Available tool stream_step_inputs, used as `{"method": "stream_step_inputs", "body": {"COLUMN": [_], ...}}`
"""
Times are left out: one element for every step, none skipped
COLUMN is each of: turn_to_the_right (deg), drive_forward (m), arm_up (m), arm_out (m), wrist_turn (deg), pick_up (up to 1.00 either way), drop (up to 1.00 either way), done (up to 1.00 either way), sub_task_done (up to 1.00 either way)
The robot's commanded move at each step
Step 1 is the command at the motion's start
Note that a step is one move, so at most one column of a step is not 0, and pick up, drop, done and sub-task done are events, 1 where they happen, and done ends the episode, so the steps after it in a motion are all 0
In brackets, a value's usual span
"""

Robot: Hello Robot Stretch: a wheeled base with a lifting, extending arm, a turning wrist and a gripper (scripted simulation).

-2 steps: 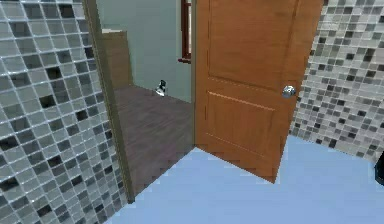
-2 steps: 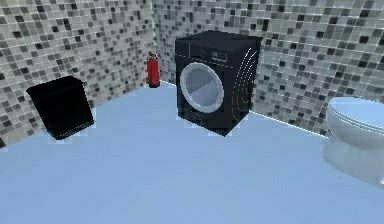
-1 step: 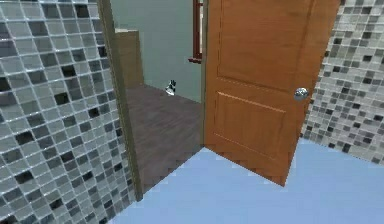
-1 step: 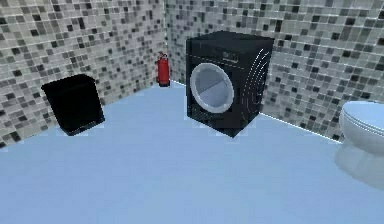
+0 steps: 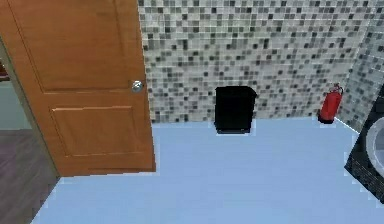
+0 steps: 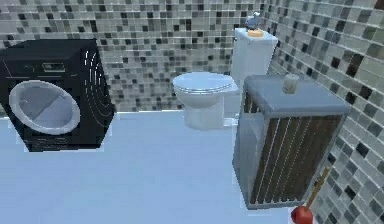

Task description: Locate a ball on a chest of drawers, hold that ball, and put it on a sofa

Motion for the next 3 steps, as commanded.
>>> {"method": "stream_step_inputs", "body": {"turn_to_the_right": [39.0, 0.0, -45.0], "drive_forward": [0.00, 0.20, 0.00], "arm_up": [0.00, 0.00, 0.00], "arm_out": [0.00, 0.00, 0.00], "wrist_turn": [0.0, 0.0, 0.0], "pick_up": [0.00, 0.00, 0.00], "drop": [0.00, 0.00, 0.00], "done": [0.00, 0.00, 0.00], "sub_task_done": [0.00, 0.00, 0.00]}}
